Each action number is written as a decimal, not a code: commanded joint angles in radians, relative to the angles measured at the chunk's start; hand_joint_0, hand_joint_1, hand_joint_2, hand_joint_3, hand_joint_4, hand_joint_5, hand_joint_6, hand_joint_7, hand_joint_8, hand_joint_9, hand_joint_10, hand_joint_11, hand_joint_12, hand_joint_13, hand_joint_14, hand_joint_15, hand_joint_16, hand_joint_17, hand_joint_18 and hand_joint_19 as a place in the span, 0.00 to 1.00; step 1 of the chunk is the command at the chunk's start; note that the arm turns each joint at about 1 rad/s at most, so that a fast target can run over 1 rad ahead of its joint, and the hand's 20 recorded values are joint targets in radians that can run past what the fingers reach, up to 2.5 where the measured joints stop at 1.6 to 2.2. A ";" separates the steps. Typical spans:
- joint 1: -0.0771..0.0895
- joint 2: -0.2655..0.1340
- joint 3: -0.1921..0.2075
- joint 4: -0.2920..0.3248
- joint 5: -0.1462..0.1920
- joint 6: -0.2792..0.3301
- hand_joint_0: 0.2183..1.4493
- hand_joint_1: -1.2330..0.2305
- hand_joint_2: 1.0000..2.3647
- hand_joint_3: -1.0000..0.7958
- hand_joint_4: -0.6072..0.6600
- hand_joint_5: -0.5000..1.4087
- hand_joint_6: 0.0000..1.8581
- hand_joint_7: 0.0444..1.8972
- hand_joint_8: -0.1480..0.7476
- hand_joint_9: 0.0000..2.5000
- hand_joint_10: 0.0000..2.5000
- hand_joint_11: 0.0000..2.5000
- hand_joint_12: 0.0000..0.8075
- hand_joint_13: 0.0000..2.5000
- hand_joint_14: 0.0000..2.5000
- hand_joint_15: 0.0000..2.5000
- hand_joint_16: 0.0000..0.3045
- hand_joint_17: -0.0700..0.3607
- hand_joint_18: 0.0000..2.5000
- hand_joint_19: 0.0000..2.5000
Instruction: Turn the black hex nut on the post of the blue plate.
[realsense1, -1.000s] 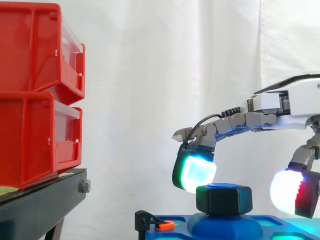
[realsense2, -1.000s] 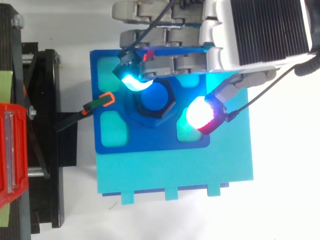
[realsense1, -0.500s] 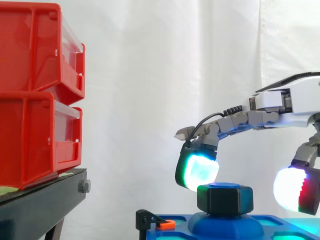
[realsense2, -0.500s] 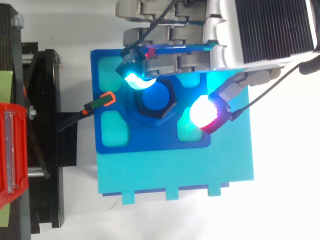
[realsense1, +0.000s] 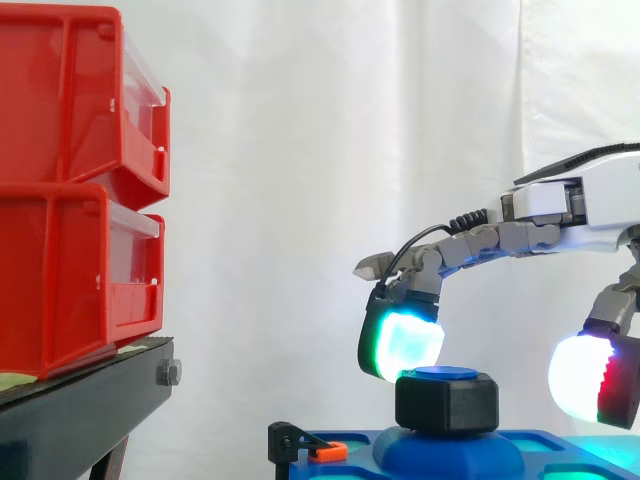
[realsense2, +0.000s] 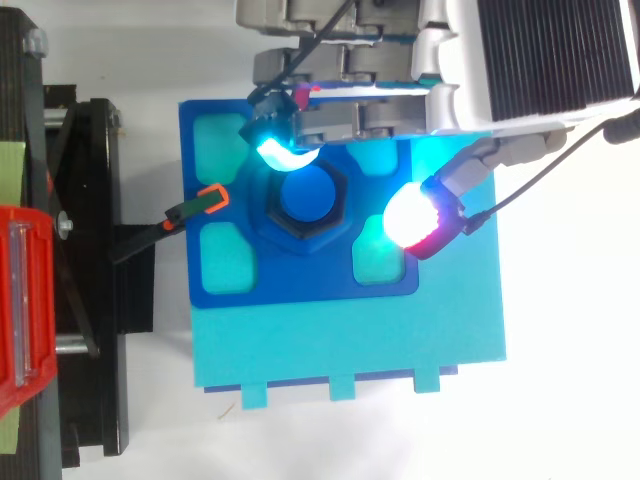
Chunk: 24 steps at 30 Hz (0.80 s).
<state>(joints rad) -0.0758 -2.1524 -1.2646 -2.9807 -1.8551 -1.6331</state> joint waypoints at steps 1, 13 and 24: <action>-0.001 0.000 -0.001 -0.001 0.001 -0.007 0.14 0.46 0.00 0.28 0.83 0.21 0.27 0.57 0.23 0.05 0.21 0.10 0.35 0.04 0.00 0.01 0.14 0.39 0.08 0.09; -0.012 0.014 -0.001 -0.038 0.002 -0.039 0.14 0.46 0.00 0.28 0.83 0.21 0.27 0.57 0.23 0.05 0.22 0.10 0.35 0.04 0.00 0.01 0.14 0.39 0.08 0.09; -0.013 0.022 0.001 -0.069 0.001 -0.067 0.14 0.46 0.00 0.28 0.83 0.21 0.27 0.57 0.23 0.05 0.23 0.09 0.35 0.04 0.00 0.01 0.14 0.39 0.08 0.09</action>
<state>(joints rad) -0.0886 -2.1321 -1.2645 -3.0446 -1.8540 -1.6960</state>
